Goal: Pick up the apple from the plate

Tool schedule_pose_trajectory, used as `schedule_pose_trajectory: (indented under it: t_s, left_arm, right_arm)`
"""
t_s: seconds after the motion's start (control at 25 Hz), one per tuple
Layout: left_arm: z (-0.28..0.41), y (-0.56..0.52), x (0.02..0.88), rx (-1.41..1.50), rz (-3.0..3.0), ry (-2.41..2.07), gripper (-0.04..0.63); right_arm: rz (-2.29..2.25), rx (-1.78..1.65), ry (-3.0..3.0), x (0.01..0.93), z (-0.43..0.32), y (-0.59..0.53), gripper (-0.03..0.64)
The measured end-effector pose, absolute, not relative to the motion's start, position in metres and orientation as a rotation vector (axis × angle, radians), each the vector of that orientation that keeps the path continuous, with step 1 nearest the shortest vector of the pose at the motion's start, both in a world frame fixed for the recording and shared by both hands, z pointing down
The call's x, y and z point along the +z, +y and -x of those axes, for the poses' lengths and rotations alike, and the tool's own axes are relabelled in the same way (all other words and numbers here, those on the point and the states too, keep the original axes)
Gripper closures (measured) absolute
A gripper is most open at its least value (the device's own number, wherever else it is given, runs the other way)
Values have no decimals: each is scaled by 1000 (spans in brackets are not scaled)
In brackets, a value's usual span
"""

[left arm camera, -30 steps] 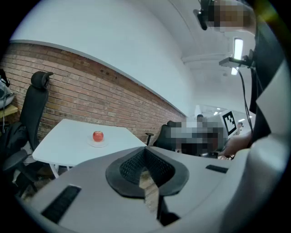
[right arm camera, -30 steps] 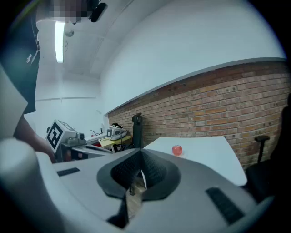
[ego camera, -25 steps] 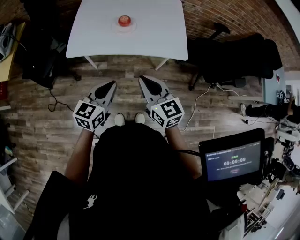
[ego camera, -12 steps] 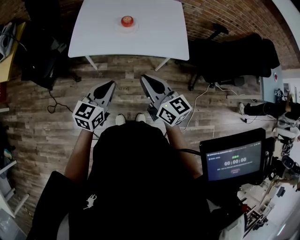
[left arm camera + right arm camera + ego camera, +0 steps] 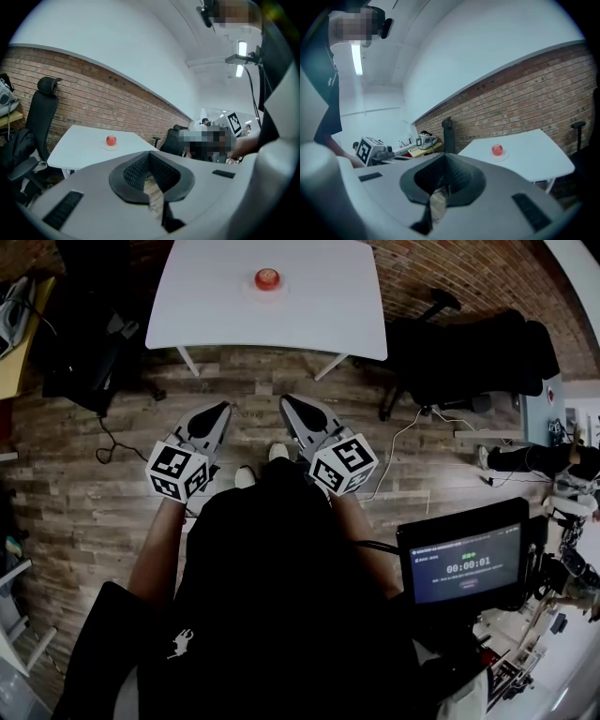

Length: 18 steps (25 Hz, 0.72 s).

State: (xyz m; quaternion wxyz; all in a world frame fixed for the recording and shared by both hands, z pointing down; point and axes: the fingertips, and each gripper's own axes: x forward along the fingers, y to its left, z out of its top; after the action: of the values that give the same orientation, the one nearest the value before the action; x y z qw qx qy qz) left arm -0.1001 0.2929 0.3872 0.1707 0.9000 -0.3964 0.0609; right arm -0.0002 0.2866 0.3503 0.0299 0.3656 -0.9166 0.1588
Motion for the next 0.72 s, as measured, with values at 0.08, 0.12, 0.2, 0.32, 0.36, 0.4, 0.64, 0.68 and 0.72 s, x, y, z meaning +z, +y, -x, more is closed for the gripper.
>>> schedule_pose_trajectory:
  t_s: [0.08,0.12,0.2,0.32,0.36,0.4,0.64,0.68,0.72]
  left_arm:
    - [104,289,388,170,-2553,-1133,589]
    - [105,286,388,169,-2553,-1138,589]
    - [108,278,387,171,-2553,-1151,589]
    - [114,267,386,177,-2553,-1176,589]
    - [116,262,385,178,-2554,-1186,589]
    - [117,256,384,179,-2553,-1195,589]
    - [124,217,382,185,-2537,-1243,589]
    - [125,211,383,189,-2531,-1253,589]
    - [125,203,385,195,-2525,-1263,589]
  right_arm:
    - [-1135,479,-2825,350,1,281,614]
    - [-1135,478,-2826,349,2,277,614]
    - [-1127,477,-2827,349,4,268,614]
    - [-1103,476,-2827,352,12,257,614]
    - [-1094,473,-2829,352,14,251,614]
    - [-1087,470,-2833,352,14,245,614]
    - [-1064,475,-2860,351,13,200,614]
    - [-1059,476,-2863,353,13,192,614]
    - [-1055,477,-2865,354,12,184,614]
